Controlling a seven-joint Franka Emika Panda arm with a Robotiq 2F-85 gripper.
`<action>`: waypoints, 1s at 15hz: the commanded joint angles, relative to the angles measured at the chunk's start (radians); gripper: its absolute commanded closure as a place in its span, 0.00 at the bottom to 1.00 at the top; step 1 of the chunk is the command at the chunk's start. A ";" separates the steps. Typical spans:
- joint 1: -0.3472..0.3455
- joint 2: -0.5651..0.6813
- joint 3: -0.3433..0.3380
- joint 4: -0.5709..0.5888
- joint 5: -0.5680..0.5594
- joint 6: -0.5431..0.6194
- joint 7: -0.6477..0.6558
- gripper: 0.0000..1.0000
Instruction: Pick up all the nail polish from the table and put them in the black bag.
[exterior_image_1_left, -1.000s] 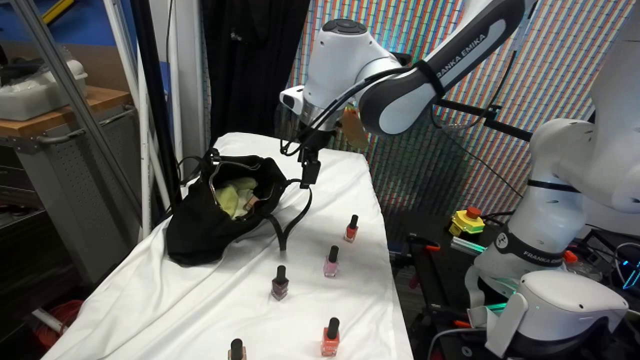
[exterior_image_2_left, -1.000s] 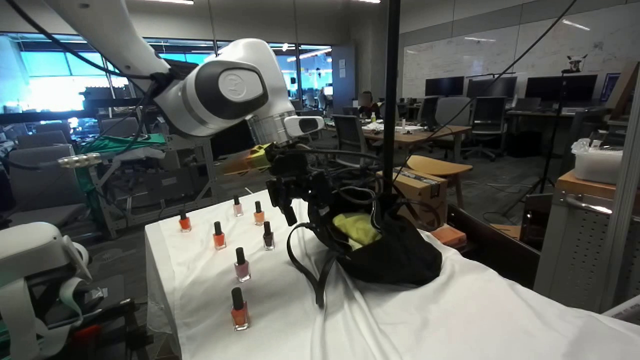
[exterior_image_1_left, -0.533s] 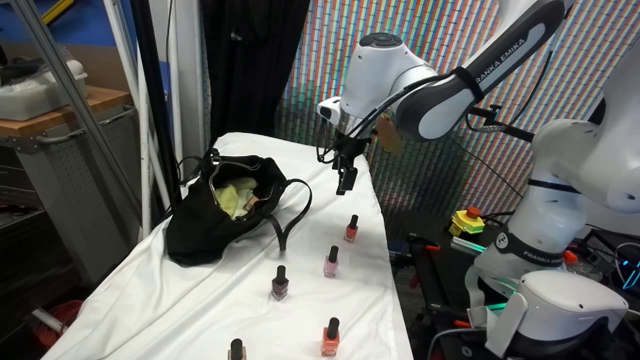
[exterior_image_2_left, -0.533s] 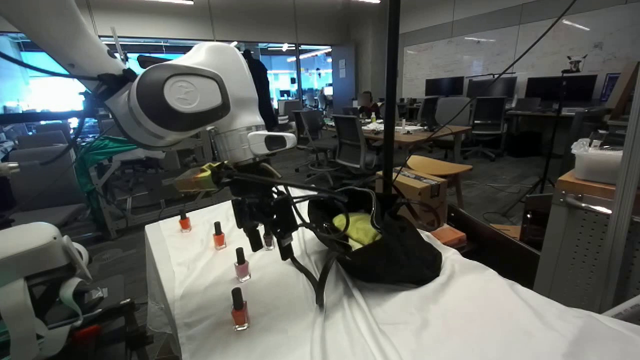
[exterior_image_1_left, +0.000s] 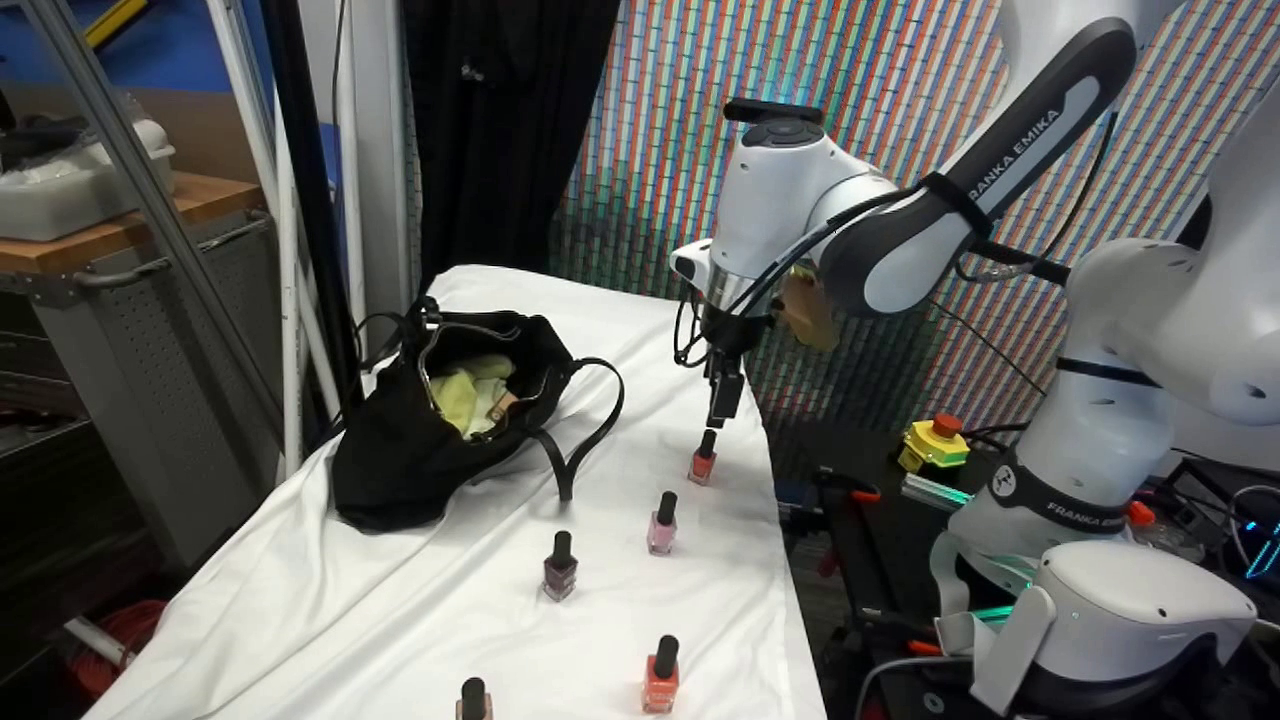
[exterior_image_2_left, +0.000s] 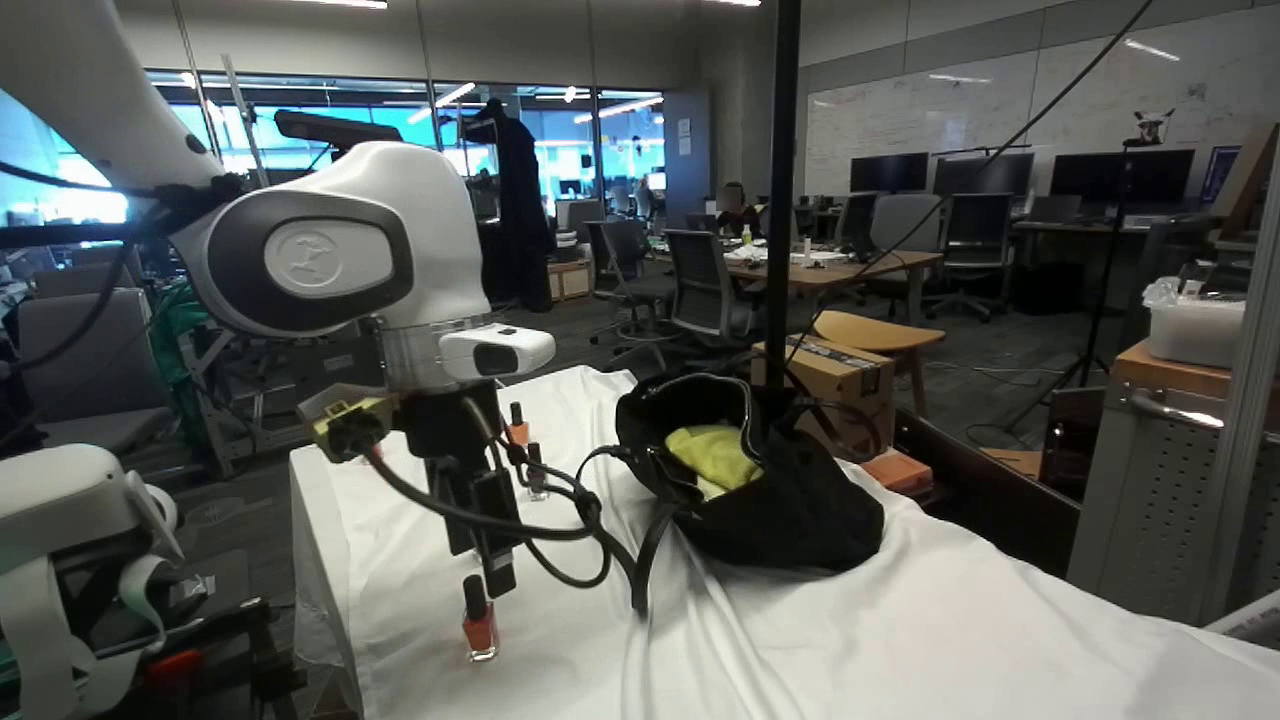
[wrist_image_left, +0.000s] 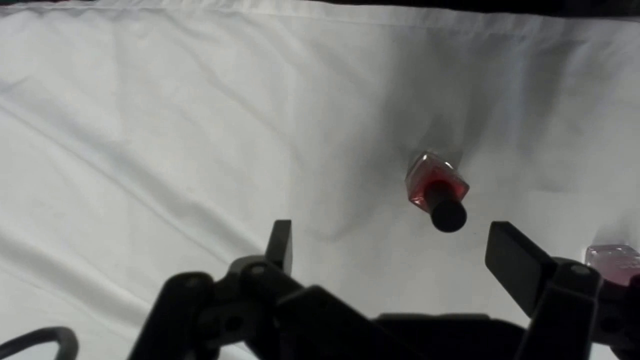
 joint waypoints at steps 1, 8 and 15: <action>-0.003 -0.022 0.023 -0.045 0.106 0.059 -0.011 0.00; 0.011 0.036 0.049 -0.054 0.301 0.161 0.004 0.00; 0.003 0.101 0.049 -0.056 0.295 0.198 0.074 0.00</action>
